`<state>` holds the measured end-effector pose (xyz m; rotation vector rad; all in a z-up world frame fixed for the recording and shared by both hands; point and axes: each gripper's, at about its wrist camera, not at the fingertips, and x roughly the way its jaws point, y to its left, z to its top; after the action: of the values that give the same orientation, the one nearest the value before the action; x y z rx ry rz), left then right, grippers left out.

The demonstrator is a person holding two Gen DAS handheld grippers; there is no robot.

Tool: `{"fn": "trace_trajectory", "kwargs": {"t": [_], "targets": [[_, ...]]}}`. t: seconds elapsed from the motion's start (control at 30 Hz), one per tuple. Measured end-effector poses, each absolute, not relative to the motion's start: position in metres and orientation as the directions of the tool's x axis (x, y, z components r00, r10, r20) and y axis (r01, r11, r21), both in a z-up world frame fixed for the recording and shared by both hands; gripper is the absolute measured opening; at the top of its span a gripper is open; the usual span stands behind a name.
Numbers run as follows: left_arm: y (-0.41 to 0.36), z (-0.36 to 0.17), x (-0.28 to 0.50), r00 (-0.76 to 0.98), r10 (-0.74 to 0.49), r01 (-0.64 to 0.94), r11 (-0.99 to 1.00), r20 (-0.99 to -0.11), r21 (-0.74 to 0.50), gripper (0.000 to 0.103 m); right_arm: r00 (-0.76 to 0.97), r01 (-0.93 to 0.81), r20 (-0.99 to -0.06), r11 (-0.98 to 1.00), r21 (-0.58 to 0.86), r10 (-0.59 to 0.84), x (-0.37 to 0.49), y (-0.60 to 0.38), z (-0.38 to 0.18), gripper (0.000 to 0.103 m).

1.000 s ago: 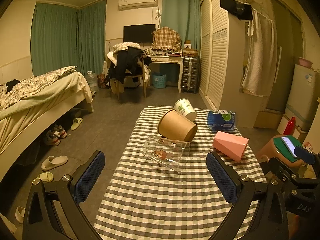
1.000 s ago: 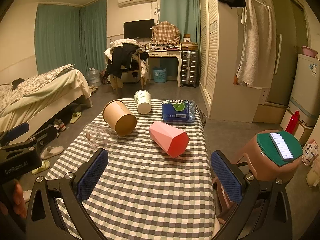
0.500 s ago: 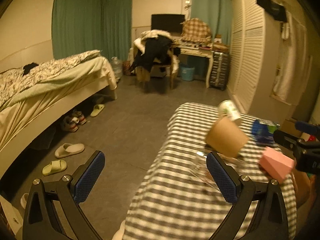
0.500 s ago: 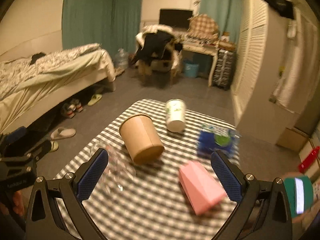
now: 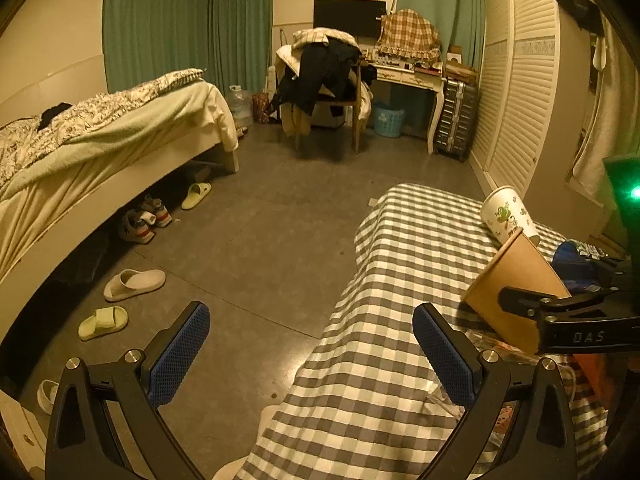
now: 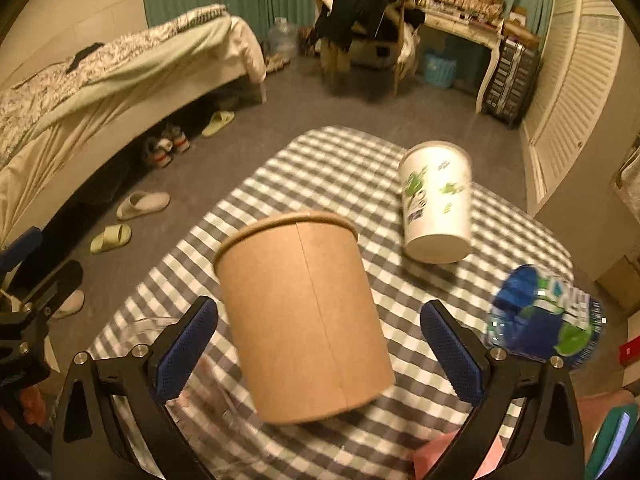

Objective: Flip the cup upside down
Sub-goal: 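Reach the right gripper to the brown kraft cup and grasp its side, then lift the brown cup with the right gripper and rotate it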

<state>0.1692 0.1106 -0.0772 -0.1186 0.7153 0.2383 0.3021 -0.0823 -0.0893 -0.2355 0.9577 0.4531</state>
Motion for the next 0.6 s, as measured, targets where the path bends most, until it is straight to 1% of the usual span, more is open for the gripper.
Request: {"fn": "trace_trajectory", "kwargs": {"t": [0.03, 0.1, 0.13, 0.17, 0.27, 0.37, 0.5, 0.6], "targets": [[0.111, -0.079, 0.170, 0.727, 0.172, -0.255, 0.966, -0.665, -0.029, 0.103, 0.479, -0.480, -0.833, 0.877, 0.014, 0.276, 0.306, -0.079, -0.092, 0.098], [0.112, -0.080, 0.171, 0.724, 0.168, -0.256, 0.966, -0.669, -0.035, 0.103, 0.446, -0.502, -0.843, 0.864, 0.042, 0.300, 0.310, -0.076, -0.098, 0.092], [0.112, -0.081, 0.171, 0.723, 0.165, -0.255, 0.966, -0.671, -0.037, 0.103, 0.439, -0.509, -0.845, 0.860, 0.047, 0.306, 0.310, -0.074, -0.100, 0.085], [0.113, -0.081, 0.170, 0.722, 0.164, -0.256, 0.966, -0.672, -0.039, 0.103, 0.432, -0.511, -0.847, 0.858, 0.052, 0.309, 0.311, -0.073, -0.102, 0.082], [0.112, -0.075, 0.165, 0.730, 0.164, -0.252, 0.967, -0.663, -0.038, 0.103, 0.442, -0.500, -0.843, 0.864, 0.054, 0.308, 0.306, -0.071, -0.099, 0.081], [0.111, -0.068, 0.155, 0.744, 0.161, -0.247, 0.968, -0.648, -0.043, 0.103, 0.480, -0.473, -0.823, 0.880, 0.050, 0.305, 0.295, -0.079, -0.082, 0.081], [0.108, -0.053, 0.137, 0.767, 0.145, -0.235, 0.970, -0.625, -0.063, 0.103, 0.572, -0.416, -0.773, 0.909, 0.017, 0.276, 0.268, -0.098, -0.040, 0.081], [0.105, -0.040, 0.119, 0.790, 0.126, -0.216, 0.973, -0.600, -0.079, 0.103, 0.631, -0.390, -0.736, 0.921, -0.026, 0.246, 0.232, -0.109, -0.007, 0.081]]}}
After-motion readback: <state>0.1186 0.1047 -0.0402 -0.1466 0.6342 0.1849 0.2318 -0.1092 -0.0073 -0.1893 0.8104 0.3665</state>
